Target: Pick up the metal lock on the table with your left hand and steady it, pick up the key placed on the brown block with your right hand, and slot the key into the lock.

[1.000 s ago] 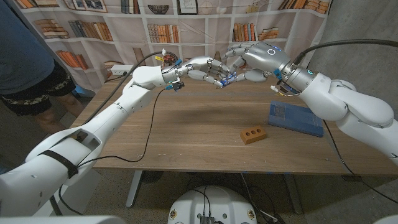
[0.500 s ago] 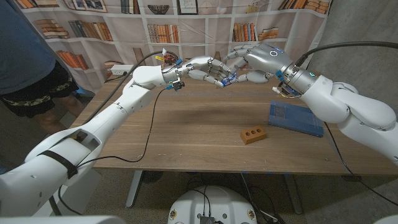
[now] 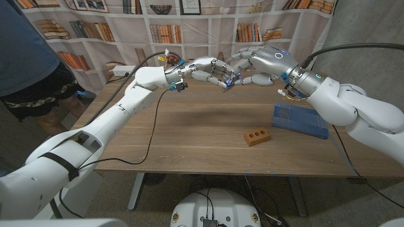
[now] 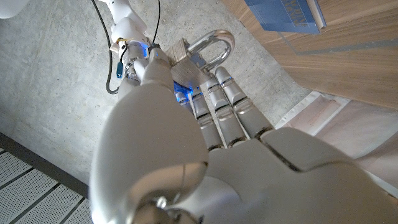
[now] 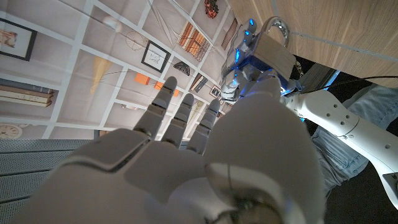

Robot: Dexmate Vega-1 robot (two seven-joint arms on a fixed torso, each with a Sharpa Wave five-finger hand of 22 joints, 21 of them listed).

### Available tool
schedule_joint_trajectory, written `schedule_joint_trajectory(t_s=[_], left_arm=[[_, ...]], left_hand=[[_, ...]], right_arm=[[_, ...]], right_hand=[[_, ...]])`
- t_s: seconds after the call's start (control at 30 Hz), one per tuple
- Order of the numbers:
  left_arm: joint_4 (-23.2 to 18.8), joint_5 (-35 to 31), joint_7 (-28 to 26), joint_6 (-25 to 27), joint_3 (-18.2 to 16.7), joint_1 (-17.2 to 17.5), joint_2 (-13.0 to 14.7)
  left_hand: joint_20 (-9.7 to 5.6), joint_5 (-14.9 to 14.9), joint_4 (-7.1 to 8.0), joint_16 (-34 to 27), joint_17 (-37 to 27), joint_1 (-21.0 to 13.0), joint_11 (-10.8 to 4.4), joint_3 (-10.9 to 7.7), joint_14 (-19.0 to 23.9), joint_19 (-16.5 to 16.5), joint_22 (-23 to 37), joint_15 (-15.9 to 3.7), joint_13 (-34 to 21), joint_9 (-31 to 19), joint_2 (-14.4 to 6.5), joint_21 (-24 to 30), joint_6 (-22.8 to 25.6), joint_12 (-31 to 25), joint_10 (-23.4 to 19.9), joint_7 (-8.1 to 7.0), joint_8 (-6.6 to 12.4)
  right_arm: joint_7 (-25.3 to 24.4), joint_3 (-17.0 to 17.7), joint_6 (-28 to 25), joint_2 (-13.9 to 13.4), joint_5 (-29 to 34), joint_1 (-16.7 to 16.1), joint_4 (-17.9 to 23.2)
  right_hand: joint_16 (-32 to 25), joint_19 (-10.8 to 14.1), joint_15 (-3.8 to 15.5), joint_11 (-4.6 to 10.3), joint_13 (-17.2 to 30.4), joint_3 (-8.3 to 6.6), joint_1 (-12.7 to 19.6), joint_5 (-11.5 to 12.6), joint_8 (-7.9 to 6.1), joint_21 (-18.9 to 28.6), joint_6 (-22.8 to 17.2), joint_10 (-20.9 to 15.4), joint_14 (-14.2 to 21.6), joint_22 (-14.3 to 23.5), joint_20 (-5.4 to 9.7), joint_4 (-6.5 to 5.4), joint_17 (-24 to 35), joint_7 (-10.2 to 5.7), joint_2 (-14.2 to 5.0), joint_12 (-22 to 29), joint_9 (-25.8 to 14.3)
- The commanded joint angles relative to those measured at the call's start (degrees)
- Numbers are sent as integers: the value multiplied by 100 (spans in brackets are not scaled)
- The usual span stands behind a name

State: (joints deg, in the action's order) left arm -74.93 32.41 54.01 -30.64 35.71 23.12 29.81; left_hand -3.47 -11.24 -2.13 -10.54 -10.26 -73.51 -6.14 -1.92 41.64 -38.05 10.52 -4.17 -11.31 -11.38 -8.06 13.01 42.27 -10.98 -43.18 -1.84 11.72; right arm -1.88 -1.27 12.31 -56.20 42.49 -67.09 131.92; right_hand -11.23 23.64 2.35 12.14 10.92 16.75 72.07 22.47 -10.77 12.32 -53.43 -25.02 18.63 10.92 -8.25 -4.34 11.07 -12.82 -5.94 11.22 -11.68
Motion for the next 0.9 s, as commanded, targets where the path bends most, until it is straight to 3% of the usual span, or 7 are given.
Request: schedule_joint_trajectory(t_s=[0.03,0.37,0.47,0.5,0.67,0.9], left_arm=[[-22,5,-13,-23,14,23,-12],[-141,-11,-50,23,18,70,40],[-185,-14,-62,47,17,84,65],[-200,-19,-64,50,17,88,74],[-284,-27,-74,85,16,107,121],[-351,-40,-91,109,16,129,157]], left_hand=[[-101,-36,19,-26,-16,0,-1,-24,22,-45,13,-462,-9,-26,-4,23,40,-25,-59,-8,33],[-102,-36,23,-35,-16,6,4,-29,49,-58,13,-483,-9,-26,-6,27,50,-25,-60,4,35],[-98,-36,25,-30,-15,8,8,-29,37,-59,13,-478,-9,-26,-4,27,36,-21,-50,3,29],[-102,-35,25,-29,-15,10,6,-29,37,-63,12,-470,-9,-26,-2,28,41,-24,-57,5,31],[-97,-35,28,-24,-15,15,14,-30,23,-52,12,-467,-9,-26,-1,24,27,-19,-44,7,24],[-98,-35,32,-25,-16,20,11,-34,27,-57,12,-460,-9,-26,-3,25,26,-22,-52,4,24]], right_arm=[[37,164,-51,19,101,-187,111],[33,269,-71,108,175,-339,189],[40,280,-77,128,211,-360,211],[31,278,-75,136,231,-365,215],[24,299,-83,182,268,-409,256],[-60,387,-46,252,336,-495,305]], right_hand=[[9,27,277,-2,4,64,-74,54,46,-1,183,40,-24,12,-58,-1,15,2,33,6,-9],[10,63,234,-11,6,83,-168,95,48,5,459,84,-33,10,-105,-39,14,5,49,19,-9],[12,71,204,-19,8,106,-240,118,75,3,707,126,-43,9,-124,-65,14,16,80,20,-4],[11,78,212,-33,10,118,-309,143,92,0,970,141,-46,9,-127,-92,15,15,96,32,-1],[26,79,152,-176,11,131,-395,195,102,-8,1437,224,-89,8,-158,-114,11,21,141,33,2],[25,103,130,-249,13,137,-461,218,90,-3,1673,238,-96,7,-188,-137,8,14,155,48,0]])
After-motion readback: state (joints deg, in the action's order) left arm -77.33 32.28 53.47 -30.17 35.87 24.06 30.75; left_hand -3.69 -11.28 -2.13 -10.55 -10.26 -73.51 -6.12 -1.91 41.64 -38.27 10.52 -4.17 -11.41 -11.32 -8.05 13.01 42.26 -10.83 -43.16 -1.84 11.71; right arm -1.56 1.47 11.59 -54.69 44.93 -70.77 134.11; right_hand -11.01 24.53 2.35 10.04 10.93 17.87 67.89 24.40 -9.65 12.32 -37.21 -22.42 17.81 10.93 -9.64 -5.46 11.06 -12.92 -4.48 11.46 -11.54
